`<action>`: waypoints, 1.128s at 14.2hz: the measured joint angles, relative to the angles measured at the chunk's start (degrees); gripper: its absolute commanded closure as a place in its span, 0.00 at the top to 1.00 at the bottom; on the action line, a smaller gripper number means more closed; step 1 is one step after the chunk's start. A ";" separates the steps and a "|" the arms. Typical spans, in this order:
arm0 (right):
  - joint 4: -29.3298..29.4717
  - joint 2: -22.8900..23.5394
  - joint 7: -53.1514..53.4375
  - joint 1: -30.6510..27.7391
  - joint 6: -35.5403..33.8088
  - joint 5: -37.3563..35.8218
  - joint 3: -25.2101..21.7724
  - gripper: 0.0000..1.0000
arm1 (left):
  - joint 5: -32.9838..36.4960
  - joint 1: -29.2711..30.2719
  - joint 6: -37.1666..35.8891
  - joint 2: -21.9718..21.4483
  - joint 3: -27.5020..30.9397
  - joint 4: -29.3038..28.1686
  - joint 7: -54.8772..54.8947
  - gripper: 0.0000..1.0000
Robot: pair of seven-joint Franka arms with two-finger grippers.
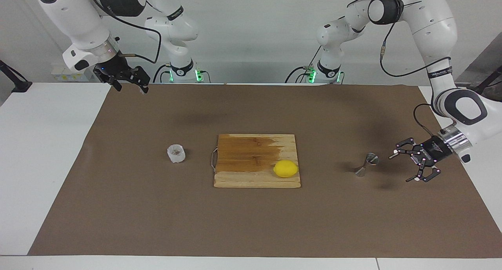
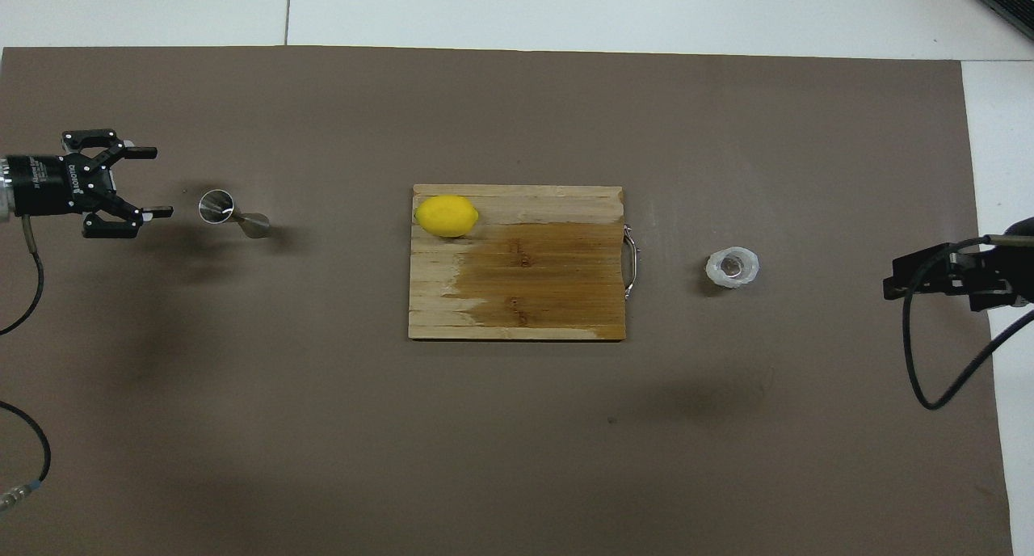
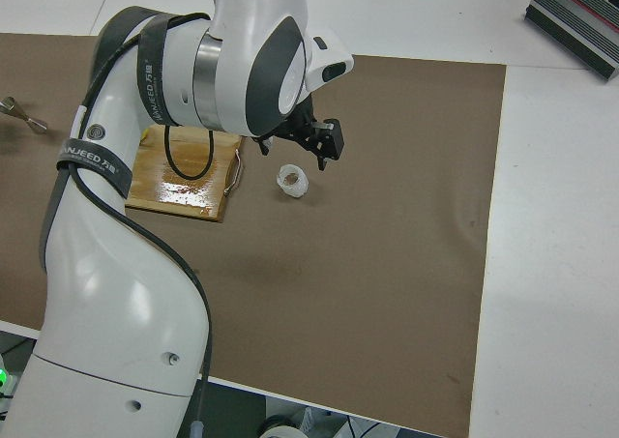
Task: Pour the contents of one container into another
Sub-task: 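Move the open left gripper toward the small metal cup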
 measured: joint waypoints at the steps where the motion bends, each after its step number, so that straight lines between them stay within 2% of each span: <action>1: 0.00 0.00 0.00 0.00 0.00 0.00 0.00 1.00 | -0.65 0.00 0.02 0.00 0.04 -0.53 0.11 1.00; 11: 0.00 0.00 0.00 0.00 0.00 0.00 0.00 1.00 | -7.61 0.19 1.46 -1.78 0.17 -9.37 5.94 1.00; 16: 0.00 0.00 0.00 0.00 0.00 0.00 0.00 1.00 | -9.18 0.16 1.96 -2.92 0.08 -11.40 6.31 1.00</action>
